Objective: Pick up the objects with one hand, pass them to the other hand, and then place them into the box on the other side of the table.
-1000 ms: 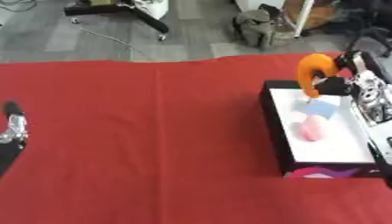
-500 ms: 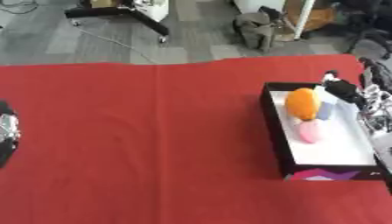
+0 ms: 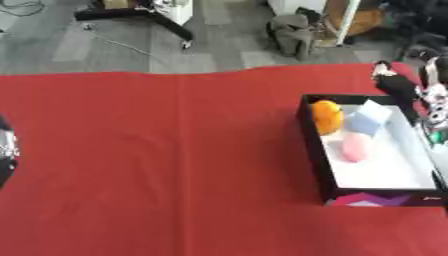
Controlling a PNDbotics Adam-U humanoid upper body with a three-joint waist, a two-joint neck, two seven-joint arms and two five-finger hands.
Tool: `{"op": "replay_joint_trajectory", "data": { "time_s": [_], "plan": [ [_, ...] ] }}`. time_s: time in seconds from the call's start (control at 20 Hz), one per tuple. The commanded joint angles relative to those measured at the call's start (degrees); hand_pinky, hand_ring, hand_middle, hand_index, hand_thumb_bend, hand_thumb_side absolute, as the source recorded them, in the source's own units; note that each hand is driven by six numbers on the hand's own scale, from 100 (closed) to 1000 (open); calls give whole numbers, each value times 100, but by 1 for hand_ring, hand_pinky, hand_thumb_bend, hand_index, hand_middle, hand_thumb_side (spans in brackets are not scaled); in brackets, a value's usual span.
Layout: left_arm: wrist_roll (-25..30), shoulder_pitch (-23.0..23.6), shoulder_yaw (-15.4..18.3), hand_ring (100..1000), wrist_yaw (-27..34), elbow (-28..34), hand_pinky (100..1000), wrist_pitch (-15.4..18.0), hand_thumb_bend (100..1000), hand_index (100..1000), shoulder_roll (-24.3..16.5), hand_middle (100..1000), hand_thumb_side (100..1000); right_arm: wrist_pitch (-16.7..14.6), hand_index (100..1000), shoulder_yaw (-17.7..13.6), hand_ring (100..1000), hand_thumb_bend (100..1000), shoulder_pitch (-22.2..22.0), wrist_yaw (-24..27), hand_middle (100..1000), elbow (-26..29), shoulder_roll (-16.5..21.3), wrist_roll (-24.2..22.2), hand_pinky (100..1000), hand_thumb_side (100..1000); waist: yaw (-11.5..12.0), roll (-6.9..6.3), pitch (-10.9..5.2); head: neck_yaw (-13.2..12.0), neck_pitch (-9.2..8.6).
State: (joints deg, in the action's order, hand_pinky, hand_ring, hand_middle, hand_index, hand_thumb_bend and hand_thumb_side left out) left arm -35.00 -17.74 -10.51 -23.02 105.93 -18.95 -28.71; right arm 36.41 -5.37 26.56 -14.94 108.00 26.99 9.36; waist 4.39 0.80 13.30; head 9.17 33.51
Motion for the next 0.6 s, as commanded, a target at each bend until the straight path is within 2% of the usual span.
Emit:
{"op": "replay_joint_trajectory", "data": {
  "time_s": [0.05, 0.15, 0.2, 0.3, 0.45, 0.5, 0.55, 0.6],
  "plan": [
    [-114, -54, 156, 587, 130, 119, 668, 23, 170, 701, -20, 532, 609, -1136, 881, 153, 1000, 100, 0, 2479, 807, 60, 27, 513, 866, 806, 23, -2, -82, 1, -103],
    [-179, -51, 196, 587, 270, 115, 666, 61, 170, 711, 30, 536, 633, -1729, 891, 344, 1000, 100, -18, 3581, 813, -85, 54, 551, 868, 808, 43, 5, -80, 8, -113],
    [-211, -46, 218, 587, 391, 113, 663, 96, 171, 723, 60, 542, 660, -1913, 899, 429, 1000, 100, -19, 3902, 818, -138, 56, 491, 869, 809, 52, 8, -79, 10, -116],
    [-259, -23, 270, 602, 863, 100, 659, 247, 172, 769, 157, 577, 740, -2118, 912, 565, 1000, 100, -10, 4236, 826, -221, 1, 304, 870, 782, 71, 18, -75, 16, -119],
    [-246, 20, 334, 641, 1900, 13, 665, 713, 176, 836, 316, 651, 867, -2236, 958, 676, 1000, 100, -5, 4263, 860, -296, -125, 56, 876, 799, 91, 32, -69, 11, -131],
    [-180, 35, 351, 665, 2319, -27, 675, 932, 182, 863, 373, 682, 912, -2257, 987, 704, 1000, 100, -7, 4166, 885, -316, -171, -12, 885, 770, 97, 36, -68, 9, -135],
    [-77, 50, 369, 685, 2725, -76, 684, 1163, 199, 887, 420, 709, 934, -2308, 996, 725, 1000, 100, -8, 4020, 896, -332, -218, -74, 891, 821, 101, 41, -67, 4, -142],
    [43, 63, 388, 698, 3073, -132, 692, 1363, 209, 907, 462, 726, 958, -2382, 1000, 735, 1000, 100, -11, 3859, 907, -355, -268, -115, 898, 787, 105, 44, -66, -1, -149]
  ]
}}
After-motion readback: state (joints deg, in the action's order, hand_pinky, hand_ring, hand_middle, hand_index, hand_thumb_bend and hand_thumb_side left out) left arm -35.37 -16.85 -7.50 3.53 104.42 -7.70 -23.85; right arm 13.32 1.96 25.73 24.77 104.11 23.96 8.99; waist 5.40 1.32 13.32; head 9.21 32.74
